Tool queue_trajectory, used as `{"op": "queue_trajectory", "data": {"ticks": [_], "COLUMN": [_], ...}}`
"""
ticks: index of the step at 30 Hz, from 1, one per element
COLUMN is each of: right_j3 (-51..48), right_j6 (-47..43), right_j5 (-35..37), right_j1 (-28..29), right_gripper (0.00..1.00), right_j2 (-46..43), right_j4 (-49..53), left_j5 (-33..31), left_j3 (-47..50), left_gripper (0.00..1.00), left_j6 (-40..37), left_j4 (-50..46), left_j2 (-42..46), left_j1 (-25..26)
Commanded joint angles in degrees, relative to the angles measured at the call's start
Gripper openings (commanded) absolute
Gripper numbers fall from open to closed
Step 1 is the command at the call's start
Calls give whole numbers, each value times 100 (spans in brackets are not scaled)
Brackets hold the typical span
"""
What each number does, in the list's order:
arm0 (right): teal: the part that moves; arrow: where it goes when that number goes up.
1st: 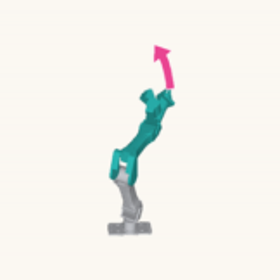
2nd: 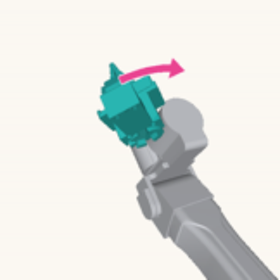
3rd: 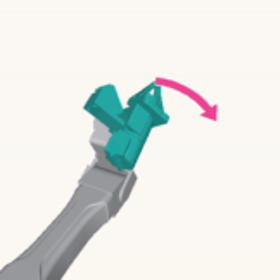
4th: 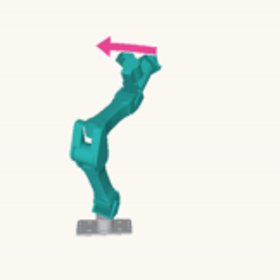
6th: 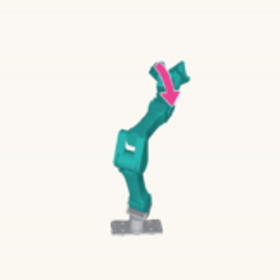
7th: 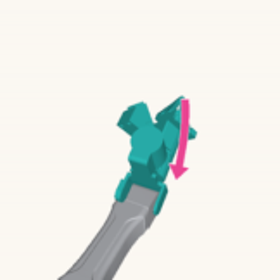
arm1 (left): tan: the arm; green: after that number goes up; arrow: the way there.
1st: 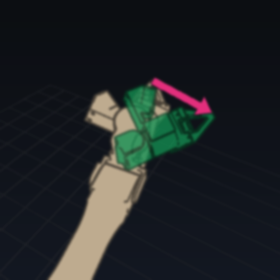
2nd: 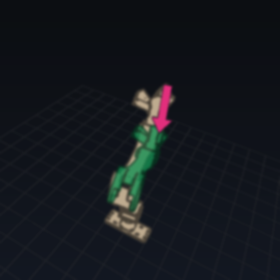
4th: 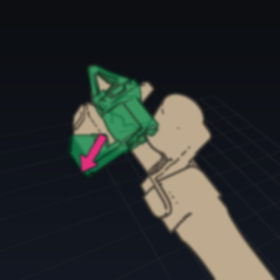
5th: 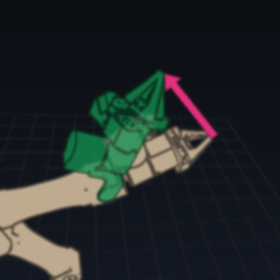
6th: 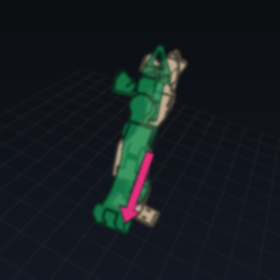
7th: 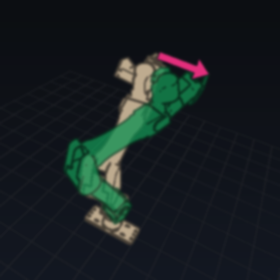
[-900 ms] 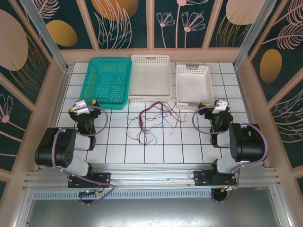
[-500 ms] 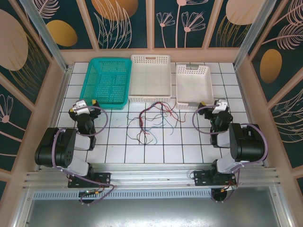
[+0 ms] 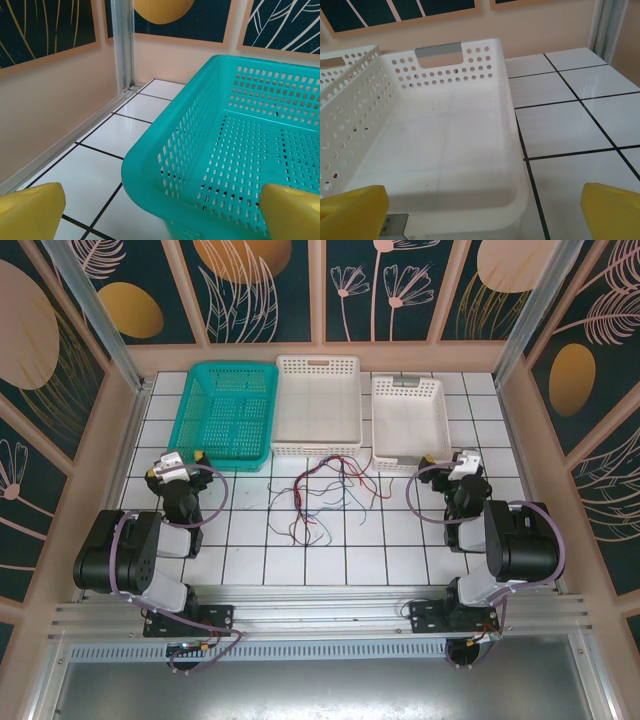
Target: Untangle the cables
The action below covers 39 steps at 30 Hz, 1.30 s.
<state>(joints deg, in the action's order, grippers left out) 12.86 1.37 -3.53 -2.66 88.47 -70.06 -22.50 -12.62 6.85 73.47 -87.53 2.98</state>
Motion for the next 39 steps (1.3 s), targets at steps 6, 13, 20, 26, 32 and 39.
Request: {"op": "queue_trajectory", "data": {"ticks": [6, 13, 20, 26, 32, 39], "right_j3": [201, 101, 432, 861, 1331, 1897], "right_j6": [69, -136, 299, 719, 1649, 2909], "right_j5": [122, 629, -665, -1493, -1407, -737], "right_j1": [-44, 192, 267, 800, 1288, 1225], "right_gripper": [99, 99, 99, 99, 99, 99], "right_j2": [-295, -2796, -4958, -5505, -5568, -5577], "right_j4": [302, 1921, 3235, 3788, 4467, 5993], "left_j5": [75, 82, 82, 72, 73, 76], "left_j3": [49, 49, 52, 50, 49, 52], "left_gripper": [99, 99, 99, 99, 99, 99], "left_j6": [-4, -4, -8, -8, -6, -4], "left_j4": [220, 222, 223, 225, 222, 221], "left_j2": [49, 48, 44, 44, 50, 51], "left_j1": [-25, -26, -30, -25, -26, -25]}}
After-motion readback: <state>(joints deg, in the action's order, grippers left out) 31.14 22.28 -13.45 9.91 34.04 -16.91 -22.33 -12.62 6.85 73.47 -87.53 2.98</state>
